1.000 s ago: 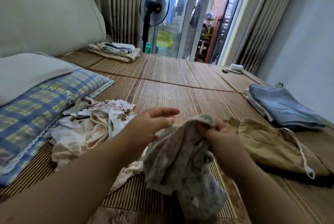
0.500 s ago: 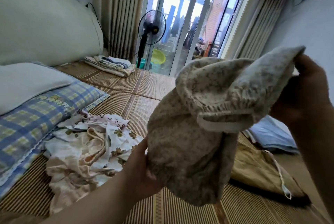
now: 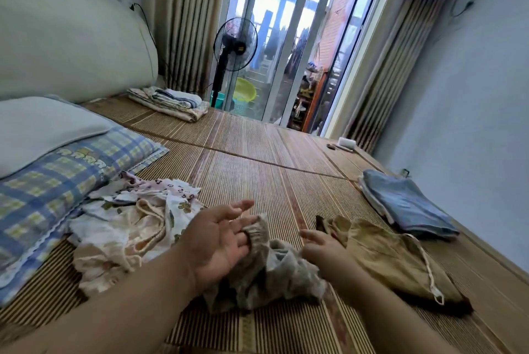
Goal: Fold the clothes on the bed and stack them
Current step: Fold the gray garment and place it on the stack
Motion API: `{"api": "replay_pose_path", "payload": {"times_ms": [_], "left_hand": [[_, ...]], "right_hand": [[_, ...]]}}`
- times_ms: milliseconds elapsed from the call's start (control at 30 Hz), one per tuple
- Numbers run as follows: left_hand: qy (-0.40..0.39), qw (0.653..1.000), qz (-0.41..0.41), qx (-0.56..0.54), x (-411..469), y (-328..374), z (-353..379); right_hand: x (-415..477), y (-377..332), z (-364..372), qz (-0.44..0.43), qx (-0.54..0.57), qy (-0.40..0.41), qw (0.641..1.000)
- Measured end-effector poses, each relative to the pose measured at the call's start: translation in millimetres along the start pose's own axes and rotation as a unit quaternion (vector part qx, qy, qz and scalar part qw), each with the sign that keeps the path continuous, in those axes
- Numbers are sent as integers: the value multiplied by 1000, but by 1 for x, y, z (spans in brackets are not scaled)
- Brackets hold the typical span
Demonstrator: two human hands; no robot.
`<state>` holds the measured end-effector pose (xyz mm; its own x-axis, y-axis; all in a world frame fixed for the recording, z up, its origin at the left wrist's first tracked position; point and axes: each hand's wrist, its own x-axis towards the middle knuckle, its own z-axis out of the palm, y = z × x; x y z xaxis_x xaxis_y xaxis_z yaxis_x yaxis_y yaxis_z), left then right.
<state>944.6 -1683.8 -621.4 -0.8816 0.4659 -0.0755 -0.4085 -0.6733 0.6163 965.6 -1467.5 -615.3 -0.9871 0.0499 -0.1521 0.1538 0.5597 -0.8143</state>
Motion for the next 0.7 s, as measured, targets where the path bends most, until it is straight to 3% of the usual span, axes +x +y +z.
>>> {"api": "replay_pose_path", "payload": {"times_ms": [133, 200, 233, 267, 300, 333, 367, 400, 500, 567, 633, 700], "left_hand": [[-48, 997, -19, 59, -8, -9, 16], [-52, 972, 32, 228, -11, -8, 25], [-45, 923, 80, 374, -12, -8, 28], [-30, 839, 128, 527, -11, -10, 28], [-11, 731, 168, 662, -10, -14, 26], [18, 622, 200, 757, -11, -18, 25], [50, 542, 231, 806, -13, -21, 24], [73, 496, 258, 826, -16, -23, 23], [101, 451, 285, 840, -20, -11, 19], [145, 418, 264, 857, -18, 12, 16], [187, 391, 240, 869, -17, 45, 14], [209, 376, 224, 875, -16, 82, 22]], "right_hand": [[-16, -10, 55, -88, 29, -29, 995], [-16, -15, 66, -130, 3, 70, 989], [-16, -19, 66, -145, -3, 125, 981], [-16, -22, 62, -162, -5, 160, 974], [-17, -25, 57, -190, -16, 180, 965], [-19, -29, 51, -214, -40, 184, 958], [-21, -32, 45, -234, -85, 181, 951], [-22, -34, 39, -247, -140, 178, 942], [-25, -31, 18, -255, -317, 206, 890], [-29, -29, -4, -245, -368, 214, 871], [-32, -32, -33, -219, -390, 206, 870], [-35, -44, -63, -181, -363, 199, 892]]}}
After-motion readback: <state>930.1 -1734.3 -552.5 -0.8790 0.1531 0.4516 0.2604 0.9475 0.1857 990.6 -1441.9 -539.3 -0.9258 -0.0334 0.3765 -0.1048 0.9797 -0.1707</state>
